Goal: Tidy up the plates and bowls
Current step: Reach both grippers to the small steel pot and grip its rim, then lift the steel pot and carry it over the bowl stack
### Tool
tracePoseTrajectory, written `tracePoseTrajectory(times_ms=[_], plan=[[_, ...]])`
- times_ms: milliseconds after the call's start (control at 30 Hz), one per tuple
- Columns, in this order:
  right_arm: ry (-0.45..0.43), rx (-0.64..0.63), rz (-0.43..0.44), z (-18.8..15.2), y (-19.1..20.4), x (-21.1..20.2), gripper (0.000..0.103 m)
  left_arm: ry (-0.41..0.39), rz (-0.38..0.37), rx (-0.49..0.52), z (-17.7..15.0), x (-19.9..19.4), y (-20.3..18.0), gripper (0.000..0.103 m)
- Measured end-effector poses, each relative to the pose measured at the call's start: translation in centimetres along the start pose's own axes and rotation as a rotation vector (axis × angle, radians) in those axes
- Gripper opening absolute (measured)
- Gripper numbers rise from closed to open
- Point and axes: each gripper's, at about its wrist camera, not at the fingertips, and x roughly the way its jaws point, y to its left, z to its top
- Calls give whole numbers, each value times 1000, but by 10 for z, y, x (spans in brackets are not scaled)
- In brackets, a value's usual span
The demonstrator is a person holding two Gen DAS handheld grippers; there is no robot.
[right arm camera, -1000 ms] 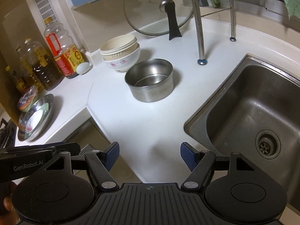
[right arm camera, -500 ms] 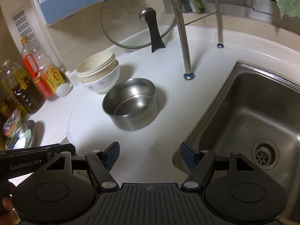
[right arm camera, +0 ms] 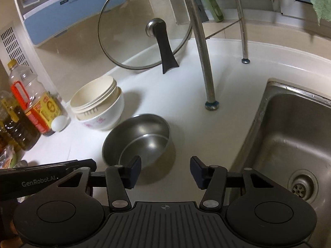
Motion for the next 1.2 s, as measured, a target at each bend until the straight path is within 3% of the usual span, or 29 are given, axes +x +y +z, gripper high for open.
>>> tracePoseTrajectory(times_ms=[500, 967, 1200], plan=[[6, 30, -19, 13, -4, 42, 30, 40, -17, 15, 22, 45, -2, 27], [19, 24, -24, 15, -6, 50, 11, 64, -21, 19, 27, 55, -2, 13], [14, 21, -29, 14, -5, 50, 10, 64, -16, 19, 27, 57, -2, 8]])
